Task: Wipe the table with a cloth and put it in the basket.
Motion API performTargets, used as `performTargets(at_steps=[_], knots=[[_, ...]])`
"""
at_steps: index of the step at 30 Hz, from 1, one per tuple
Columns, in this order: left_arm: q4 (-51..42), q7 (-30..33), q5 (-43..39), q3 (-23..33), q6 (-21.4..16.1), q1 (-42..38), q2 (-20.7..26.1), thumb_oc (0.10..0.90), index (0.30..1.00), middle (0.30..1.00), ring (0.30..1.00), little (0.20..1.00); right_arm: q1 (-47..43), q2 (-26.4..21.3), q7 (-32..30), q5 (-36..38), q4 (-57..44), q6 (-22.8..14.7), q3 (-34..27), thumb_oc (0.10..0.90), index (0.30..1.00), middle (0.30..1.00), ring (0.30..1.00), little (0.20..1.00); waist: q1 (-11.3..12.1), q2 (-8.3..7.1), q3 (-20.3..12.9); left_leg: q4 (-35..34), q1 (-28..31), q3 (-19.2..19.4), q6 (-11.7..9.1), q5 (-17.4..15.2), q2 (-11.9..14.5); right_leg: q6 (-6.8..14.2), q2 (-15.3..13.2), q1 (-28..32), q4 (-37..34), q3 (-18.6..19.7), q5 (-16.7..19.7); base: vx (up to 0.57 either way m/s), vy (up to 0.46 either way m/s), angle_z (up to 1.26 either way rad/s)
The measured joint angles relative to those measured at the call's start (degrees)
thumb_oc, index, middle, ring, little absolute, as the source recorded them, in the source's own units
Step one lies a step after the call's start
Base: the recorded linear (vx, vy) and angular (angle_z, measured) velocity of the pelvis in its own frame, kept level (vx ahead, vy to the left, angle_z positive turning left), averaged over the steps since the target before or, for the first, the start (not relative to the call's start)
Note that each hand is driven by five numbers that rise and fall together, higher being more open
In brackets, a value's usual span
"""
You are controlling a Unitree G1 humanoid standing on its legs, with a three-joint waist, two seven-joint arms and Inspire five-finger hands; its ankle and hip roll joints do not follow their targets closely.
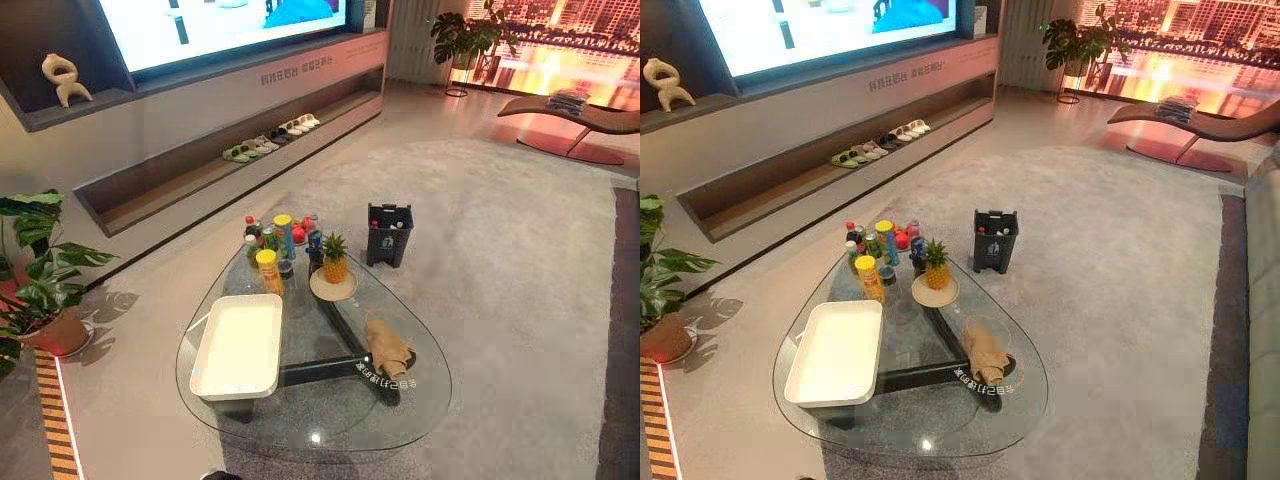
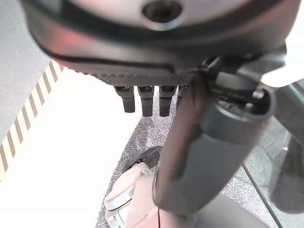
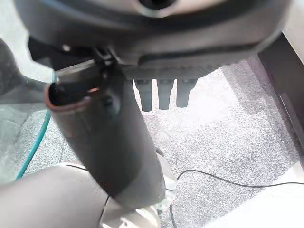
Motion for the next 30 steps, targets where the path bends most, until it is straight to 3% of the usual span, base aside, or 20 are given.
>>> performTargets(at_steps=[30], knots=[[0.02, 0.03, -0.09, 0.01, 0.0, 0.02, 0.01, 0.8, 0.9, 0.9, 0.9, 0.9, 0.0, 0.01, 0.2, -0.99, 0.01, 0.0, 0.0, 0.8, 0.9, 0.9, 0.9, 0.9, 0.02, -0.22, -0.28, 0.0, 0.04, -0.01, 0.0, 0.0, 0.0, 0.0, 0.0, 0.06, 0.0, -0.02, 0.02, 0.0, -0.002, -0.02]])
